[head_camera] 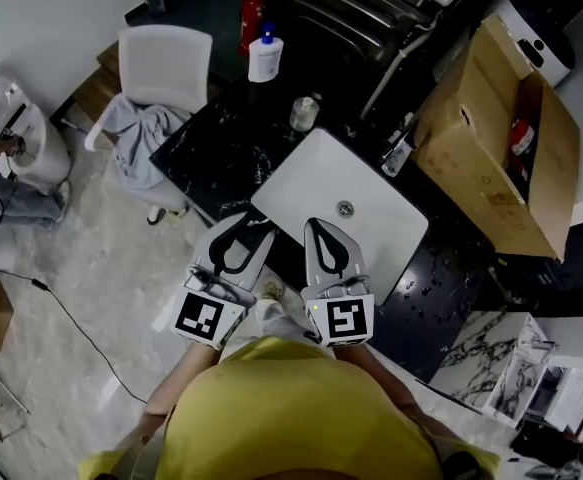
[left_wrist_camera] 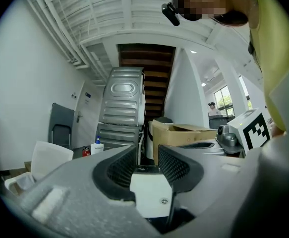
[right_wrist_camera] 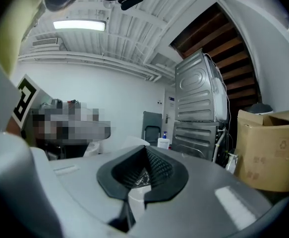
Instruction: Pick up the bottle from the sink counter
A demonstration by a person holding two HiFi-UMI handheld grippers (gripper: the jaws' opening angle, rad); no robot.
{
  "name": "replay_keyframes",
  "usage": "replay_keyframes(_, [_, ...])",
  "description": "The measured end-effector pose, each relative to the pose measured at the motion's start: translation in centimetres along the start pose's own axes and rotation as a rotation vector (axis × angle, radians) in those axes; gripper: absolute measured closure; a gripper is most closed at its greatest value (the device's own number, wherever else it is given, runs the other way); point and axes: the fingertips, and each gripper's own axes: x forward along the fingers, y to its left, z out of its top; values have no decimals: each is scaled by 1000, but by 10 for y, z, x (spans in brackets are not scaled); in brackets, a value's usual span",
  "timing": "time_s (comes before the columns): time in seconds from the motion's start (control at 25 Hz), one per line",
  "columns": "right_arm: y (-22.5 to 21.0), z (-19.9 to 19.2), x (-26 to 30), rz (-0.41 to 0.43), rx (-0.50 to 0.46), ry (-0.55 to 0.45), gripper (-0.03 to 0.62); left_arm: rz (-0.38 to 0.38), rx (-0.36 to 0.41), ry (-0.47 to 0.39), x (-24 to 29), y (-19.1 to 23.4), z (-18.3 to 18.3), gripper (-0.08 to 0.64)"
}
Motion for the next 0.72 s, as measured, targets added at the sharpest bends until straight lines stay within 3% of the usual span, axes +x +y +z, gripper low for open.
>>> replay_keyframes(0.72, [-79, -24, 86, -81, 93, 30, 592, -70, -11, 33, 133, 57, -22, 390])
